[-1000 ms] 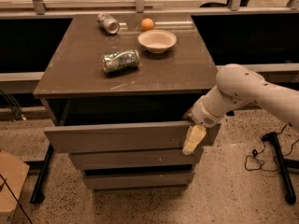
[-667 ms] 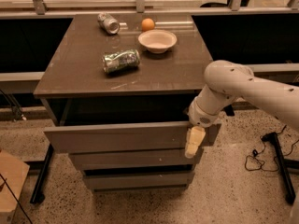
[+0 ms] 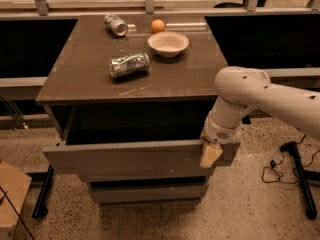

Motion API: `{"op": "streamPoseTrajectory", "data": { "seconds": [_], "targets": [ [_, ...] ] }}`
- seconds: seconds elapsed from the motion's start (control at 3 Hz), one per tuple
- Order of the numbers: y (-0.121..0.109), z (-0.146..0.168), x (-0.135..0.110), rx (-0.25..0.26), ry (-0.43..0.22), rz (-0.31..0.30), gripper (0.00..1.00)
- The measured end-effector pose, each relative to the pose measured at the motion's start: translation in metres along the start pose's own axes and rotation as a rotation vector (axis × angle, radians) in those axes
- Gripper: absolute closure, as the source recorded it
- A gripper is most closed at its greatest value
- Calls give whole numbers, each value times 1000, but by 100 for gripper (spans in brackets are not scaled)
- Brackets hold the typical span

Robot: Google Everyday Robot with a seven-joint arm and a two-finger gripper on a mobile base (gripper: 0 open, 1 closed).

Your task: Open top drawer

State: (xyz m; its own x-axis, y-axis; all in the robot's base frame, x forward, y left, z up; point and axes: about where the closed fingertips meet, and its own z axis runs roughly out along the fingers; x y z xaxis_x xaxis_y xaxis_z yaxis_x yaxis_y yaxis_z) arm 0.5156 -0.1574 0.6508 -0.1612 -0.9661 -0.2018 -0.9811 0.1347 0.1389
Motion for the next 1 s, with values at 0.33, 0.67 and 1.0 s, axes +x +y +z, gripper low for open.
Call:
{"op": "streamPoseTrajectory", "data": {
  "seconds": [0.33,0.67,1.0],
  "targets": [
    [29,-7,6,-20,7,38,72],
    [29,-7,6,-20,7,39,82],
    [65,-17,16,-24,-24,121,52]
  ]
}}
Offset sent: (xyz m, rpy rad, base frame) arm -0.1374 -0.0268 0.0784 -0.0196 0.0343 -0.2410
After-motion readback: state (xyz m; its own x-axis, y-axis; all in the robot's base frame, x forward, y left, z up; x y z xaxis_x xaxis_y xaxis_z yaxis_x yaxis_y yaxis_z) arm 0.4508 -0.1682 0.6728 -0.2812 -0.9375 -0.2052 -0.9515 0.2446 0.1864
